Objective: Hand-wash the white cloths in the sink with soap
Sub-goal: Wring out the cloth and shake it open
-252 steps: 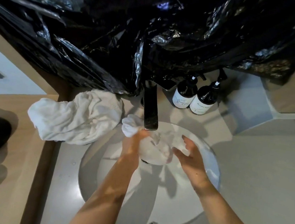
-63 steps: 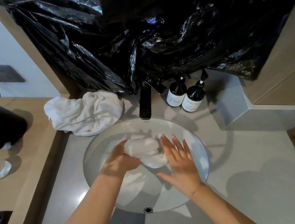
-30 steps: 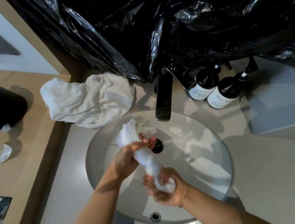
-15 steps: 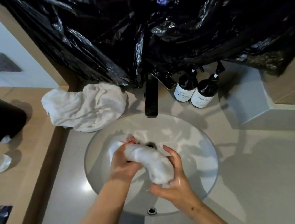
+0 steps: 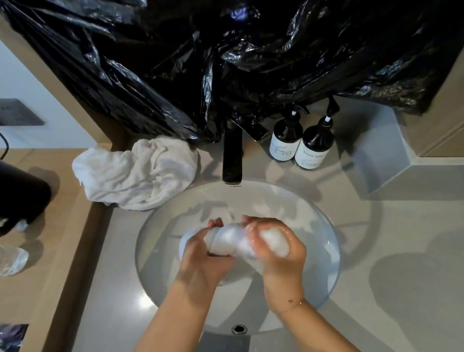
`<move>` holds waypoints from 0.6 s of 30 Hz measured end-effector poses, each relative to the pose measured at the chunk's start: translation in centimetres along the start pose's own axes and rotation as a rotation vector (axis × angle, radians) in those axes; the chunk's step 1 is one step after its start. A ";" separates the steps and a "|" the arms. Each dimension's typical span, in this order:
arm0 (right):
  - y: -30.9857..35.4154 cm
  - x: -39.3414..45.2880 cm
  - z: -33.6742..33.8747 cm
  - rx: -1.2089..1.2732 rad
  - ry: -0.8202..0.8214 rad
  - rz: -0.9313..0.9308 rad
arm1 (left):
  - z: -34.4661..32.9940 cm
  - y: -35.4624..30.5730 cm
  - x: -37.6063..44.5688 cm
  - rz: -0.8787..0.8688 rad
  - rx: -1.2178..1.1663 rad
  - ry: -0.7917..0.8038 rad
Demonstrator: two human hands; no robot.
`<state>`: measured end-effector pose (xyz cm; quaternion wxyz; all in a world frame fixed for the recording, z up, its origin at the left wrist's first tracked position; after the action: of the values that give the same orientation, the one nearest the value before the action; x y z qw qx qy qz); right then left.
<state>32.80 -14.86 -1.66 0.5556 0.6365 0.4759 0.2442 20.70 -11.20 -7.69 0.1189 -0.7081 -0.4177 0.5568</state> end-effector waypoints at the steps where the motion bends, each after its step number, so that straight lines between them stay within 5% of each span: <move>1: -1.3 0.3 0.6 0.173 -0.111 -0.179 | -0.1 -0.1 0.0 -0.041 -0.086 0.046; 4: -5.1 1.8 1.5 0.530 -0.293 -0.529 | -0.7 -0.8 0.0 -0.081 -0.295 0.069; 7: -7.7 3.0 0.6 0.681 -0.260 -0.779 | -0.8 -1.3 -0.1 -0.211 -0.112 0.155; 12: -11.5 2.7 -0.7 0.609 -0.116 -1.083 | 0.0 -1.8 0.6 -0.311 0.277 0.207; 18: -13.3 0.8 -0.3 0.503 -0.219 -1.327 | 0.4 -2.3 1.1 -0.387 0.450 0.404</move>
<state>28.41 -14.97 -14.28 0.4681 0.3425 0.7459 -0.3273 19.34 -9.10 -7.11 0.4553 -0.6677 -0.3788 0.4509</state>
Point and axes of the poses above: each hand's wrist, its own x-axis towards the middle knuckle, its own z-axis out of the back of the hand, y = z × x, the point moved 7 cm from there along x, towards the middle knuckle, and after that the axes turned 11 degrees about -z, right-handed, at the moved point
